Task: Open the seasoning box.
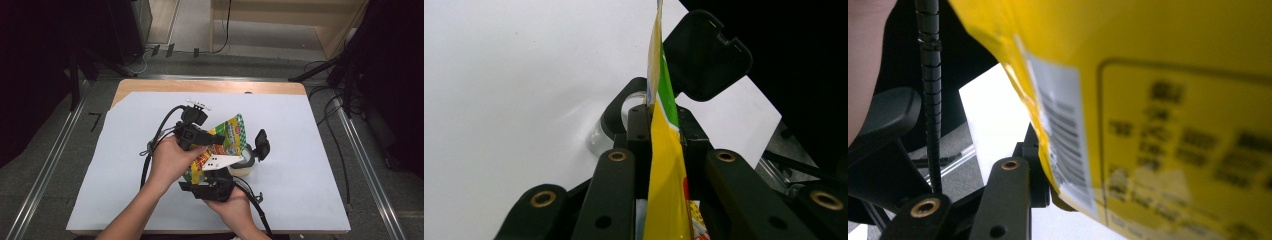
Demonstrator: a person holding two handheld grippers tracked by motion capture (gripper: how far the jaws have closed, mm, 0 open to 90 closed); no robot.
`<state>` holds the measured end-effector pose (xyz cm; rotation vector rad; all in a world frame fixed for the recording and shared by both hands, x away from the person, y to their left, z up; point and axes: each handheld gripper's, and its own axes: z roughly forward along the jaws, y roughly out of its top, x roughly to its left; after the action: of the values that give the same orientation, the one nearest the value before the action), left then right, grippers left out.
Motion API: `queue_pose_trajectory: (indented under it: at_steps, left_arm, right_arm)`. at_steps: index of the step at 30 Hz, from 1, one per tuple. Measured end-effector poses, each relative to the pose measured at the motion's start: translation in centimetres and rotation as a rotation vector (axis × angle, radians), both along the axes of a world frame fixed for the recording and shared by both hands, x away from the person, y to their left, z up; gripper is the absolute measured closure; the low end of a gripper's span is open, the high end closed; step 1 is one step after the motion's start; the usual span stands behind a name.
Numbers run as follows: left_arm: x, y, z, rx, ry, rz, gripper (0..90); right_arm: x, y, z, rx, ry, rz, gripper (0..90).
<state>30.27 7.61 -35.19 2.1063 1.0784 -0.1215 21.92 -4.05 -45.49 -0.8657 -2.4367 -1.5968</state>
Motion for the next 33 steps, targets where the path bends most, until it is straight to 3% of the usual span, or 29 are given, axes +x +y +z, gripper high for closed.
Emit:
queue_pose_trajectory:
  at_steps: [7, 10, 17, 22, 33]
  left_arm:
    - [0.3, 0.3, -0.1, -0.038, 0.025, -0.014, 78.3]
    - [0.3, 0.3, -0.1, -0.04, 0.034, -0.023, 73.1]
    - [0.2, 0.9, 0.4, -0.046, 0.041, -0.03, 74.6]
    - [0.2, 0.6, 0.2, -0.01, 0.038, -0.029, 81.6]
    - [0.2, 0.3, 0.2, 0.002, 0.027, -0.016, 82.5]
  right_arm:
    - [0.1, -0.3, 0.1, 0.018, -0.006, 0.027, 72.7]
    - [0.3, -0.6, -0.1, 0.064, 0.041, 0.039, 73.5]
    - [0.7, -1.2, -0.2, 0.1, 0.077, 0.025, 74.2]
    - [0.3, -0.9, 0.2, 0.053, 0.022, 0.03, 71.5]
    - [-0.2, 0.1, 0.4, -0.029, -0.046, 0.024, 65.8]
